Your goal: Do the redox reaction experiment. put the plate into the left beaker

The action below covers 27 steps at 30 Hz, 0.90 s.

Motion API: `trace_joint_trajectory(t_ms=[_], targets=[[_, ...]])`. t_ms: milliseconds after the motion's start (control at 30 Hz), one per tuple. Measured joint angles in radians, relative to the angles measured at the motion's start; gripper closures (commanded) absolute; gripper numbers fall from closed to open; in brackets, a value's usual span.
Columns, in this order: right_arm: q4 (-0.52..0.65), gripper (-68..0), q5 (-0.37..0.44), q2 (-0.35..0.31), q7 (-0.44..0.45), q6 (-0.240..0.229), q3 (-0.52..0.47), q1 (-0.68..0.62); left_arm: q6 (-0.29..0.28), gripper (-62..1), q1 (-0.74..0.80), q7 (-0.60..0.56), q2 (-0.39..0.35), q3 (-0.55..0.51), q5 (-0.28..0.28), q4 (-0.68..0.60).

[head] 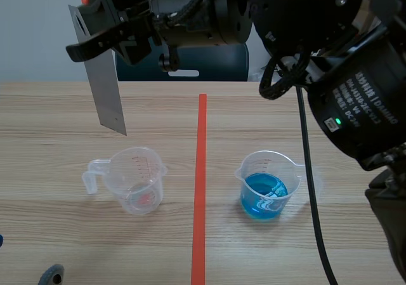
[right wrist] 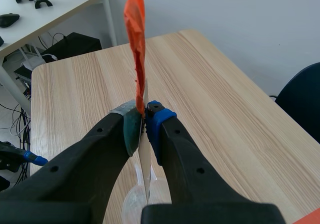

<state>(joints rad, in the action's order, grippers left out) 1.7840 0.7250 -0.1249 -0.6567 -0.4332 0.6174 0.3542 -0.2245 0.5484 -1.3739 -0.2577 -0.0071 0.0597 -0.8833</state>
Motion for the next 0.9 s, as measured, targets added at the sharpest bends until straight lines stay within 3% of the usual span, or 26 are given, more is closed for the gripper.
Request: trace_joint_trajectory(t_ms=[367,900], targets=[[-0.005,-0.6,0.000,0.000,0.001,0.000,0.000,-0.005,0.000,-55.5,0.000,0.000,0.000,0.000,0.000,0.000],[-0.130,-0.6,-0.010,0.000,0.054,-0.001,0.000,-0.006,0.000,-55.5,0.000,0.000,0.000,0.000,0.000,0.000]])
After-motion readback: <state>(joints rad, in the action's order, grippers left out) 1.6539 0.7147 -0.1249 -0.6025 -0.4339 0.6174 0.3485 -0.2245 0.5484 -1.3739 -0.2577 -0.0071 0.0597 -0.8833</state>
